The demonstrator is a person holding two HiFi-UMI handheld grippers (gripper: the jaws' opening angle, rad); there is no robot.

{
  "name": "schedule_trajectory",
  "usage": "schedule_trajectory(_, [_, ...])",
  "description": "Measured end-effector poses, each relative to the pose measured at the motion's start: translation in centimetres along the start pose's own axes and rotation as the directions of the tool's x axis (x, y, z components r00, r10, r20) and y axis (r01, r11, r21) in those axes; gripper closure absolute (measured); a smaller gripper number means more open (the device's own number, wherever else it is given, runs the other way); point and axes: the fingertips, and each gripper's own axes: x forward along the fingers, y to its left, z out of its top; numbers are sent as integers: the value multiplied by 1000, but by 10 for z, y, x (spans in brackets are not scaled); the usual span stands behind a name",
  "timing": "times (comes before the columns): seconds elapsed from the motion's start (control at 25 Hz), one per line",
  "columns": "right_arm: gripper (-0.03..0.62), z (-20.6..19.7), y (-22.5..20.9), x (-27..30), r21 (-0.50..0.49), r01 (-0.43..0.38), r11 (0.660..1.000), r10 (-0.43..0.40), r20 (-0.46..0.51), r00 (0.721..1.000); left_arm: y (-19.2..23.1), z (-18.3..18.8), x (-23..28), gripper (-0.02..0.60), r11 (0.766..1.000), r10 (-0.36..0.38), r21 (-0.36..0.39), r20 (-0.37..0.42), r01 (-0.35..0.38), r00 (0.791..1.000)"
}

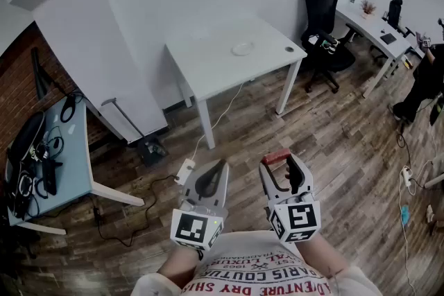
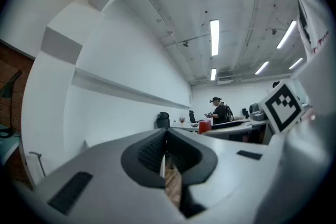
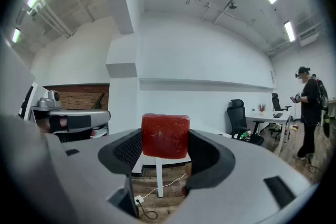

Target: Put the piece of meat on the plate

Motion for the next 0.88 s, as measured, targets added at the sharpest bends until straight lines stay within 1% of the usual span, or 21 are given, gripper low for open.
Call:
schedule_trajectory(0.24, [318,0,-7,5,11,2,1000,-2,-3,1000,-2,0,10,575,1000,-10,-3,-3,10,1000])
schedule_trajectory(0.4, [318,-2,-8,8,45,-1,999,2,-12,1000,3,-1,13,575,1000,-9,-12,-5,9,1000])
schedule_trajectory(0.56, [319,-2,-6,8,60,-15,998,15,-1,1000,10,-5,15,575,999,-2,-39,-6,2,1000])
schedule_trajectory(0.76, [319,1,-4,7,-25,-38,999,38,16,999,13,-14,28,575,995,-16,-96,-11,15,1000])
schedule_trajectory(0.88, [319,-5,-10,10,-58,-60,996,61,11,998,9,-22,41,575,994,-16,-106,-23,13,1000])
